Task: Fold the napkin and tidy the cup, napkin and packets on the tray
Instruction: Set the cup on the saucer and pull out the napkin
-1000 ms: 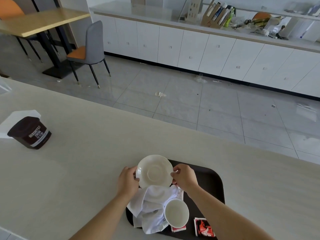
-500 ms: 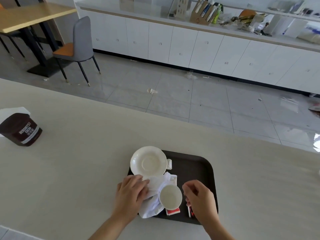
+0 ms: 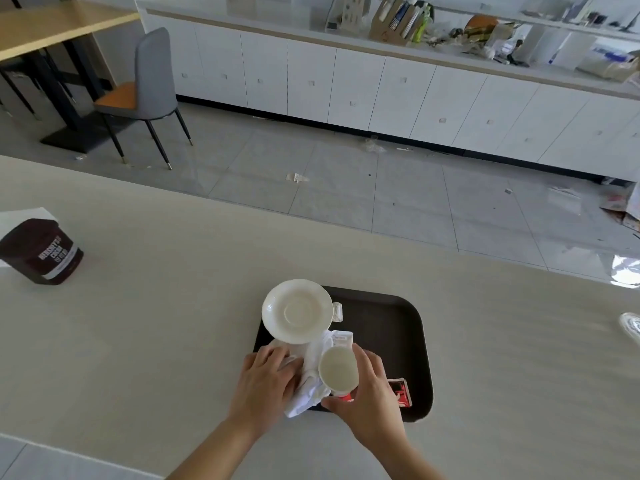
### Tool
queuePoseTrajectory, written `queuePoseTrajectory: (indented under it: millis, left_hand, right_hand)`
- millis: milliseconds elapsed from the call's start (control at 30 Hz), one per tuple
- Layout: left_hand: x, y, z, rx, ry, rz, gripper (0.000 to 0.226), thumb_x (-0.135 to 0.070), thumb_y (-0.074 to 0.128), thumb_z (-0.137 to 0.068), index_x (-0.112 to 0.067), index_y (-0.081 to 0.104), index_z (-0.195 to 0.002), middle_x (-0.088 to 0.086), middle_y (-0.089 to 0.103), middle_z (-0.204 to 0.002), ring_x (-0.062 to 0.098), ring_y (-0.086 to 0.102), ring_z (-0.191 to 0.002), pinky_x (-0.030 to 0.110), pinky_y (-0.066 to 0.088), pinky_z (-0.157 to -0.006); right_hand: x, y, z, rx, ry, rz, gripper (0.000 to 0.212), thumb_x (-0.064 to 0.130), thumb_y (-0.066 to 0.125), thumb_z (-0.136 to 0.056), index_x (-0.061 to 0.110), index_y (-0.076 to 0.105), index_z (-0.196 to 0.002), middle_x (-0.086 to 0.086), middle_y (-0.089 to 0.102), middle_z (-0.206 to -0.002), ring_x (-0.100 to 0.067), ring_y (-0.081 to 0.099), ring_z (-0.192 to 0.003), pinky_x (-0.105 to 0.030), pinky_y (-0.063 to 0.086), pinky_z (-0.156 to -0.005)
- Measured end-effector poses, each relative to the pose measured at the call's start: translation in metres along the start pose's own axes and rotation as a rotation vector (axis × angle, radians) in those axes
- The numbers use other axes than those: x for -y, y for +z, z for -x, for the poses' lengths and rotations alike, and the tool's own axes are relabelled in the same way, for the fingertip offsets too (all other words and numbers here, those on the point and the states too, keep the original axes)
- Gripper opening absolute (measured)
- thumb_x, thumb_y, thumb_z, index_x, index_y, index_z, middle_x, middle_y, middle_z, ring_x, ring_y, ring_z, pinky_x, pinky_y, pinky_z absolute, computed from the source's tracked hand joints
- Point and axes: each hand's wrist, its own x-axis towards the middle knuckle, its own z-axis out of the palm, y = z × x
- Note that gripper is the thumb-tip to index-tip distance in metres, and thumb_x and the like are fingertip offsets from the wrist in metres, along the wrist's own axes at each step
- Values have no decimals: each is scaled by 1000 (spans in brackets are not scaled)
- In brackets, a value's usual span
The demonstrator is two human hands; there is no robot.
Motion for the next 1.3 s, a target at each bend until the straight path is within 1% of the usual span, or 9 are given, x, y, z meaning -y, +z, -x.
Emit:
queuePoseTrajectory:
  millis: [100, 233, 367, 500, 733, 833, 1100, 1200, 1300]
  left_hand:
    - [-6, -1, 0, 3, -49, 14, 21, -42, 59, -80, -35, 69, -96, -12, 60, -102, 16, 54, -103, 32, 44, -83]
    - [-8, -1, 4, 6, -78, 30, 18, -42, 60, -81, -35, 70, -94, -11, 61, -104, 15, 56, -107, 35, 43, -90]
    - [-10, -6, 4, 13, -73, 56, 24, -44, 50, -82, -35, 71, -88, -11, 62, -108, 13, 59, -108, 33, 46, -87]
    - [-12, -8, 5, 42, -82, 56, 21, -44, 50, -80, -32, 69, -80, -14, 65, -105, 12, 60, -108, 34, 46, -83]
    - [-18, -5, 7, 96, -62, 25, 21, -39, 55, -76, -35, 59, -97, -11, 65, -95, 21, 60, -95, 38, 46, -78]
    - [-19, -2, 8, 158, -59, -17, 27, -36, 65, -70, -38, 59, -96, -6, 63, -96, 25, 59, -96, 42, 46, -77]
    - [-20, 3, 10, 228, -48, -97, 36, -50, 59, -73, -45, 54, -108, 0, 56, -106, 28, 53, -102, 46, 45, -84]
    - [-20, 2, 10, 214, -50, -79, 34, -50, 50, -73, -45, 54, -106, -1, 56, -105, 27, 54, -101, 46, 45, -85]
    - [-19, 2, 10, 190, -46, -54, 31, -52, 54, -74, -45, 55, -104, -2, 58, -104, 26, 55, -99, 47, 46, -84]
  right_hand:
    - [-1, -2, -7, -1, 23, -13, 84, 50, 84, -65, 41, 40, -136, 25, 47, -127, 0, 60, -94, -14, 45, -65]
    - [-7, -10, -11, -38, 64, 7, 78, 40, 84, -60, 37, 48, -128, 24, 52, -114, 6, 52, -88, -10, 37, -64]
    - [-15, -24, -18, -111, 90, 28, 86, 45, 85, -58, 31, 47, -134, 17, 55, -122, -6, 54, -97, -24, 45, -75]
    - [-12, -38, -36, -132, 45, 59, 84, 40, 85, -63, 29, 45, -136, 14, 54, -132, -13, 58, -106, -28, 48, -80]
    - [26, -44, -86, -130, -74, 108, 84, 36, 87, -64, 25, 45, -137, 7, 55, -134, -20, 60, -110, -29, 45, -79]
    - [45, -38, -105, -84, -98, 126, 89, 39, 86, -66, 25, 40, -141, 7, 51, -140, -21, 59, -114, -31, 46, -83]
    - [67, -7, -136, 179, -72, 100, 89, 36, 87, -66, 27, 40, -141, 3, 52, -137, -22, 55, -116, -35, 48, -89]
    - [66, -4, -144, 241, -38, 50, 88, 30, 87, -65, 30, 41, -140, 1, 54, -130, -26, 58, -110, -45, 54, -89]
    - [63, -4, -152, 289, -11, 8, 88, 22, 87, -65, 33, 42, -139, 1, 54, -126, -28, 61, -102, -48, 57, -85]
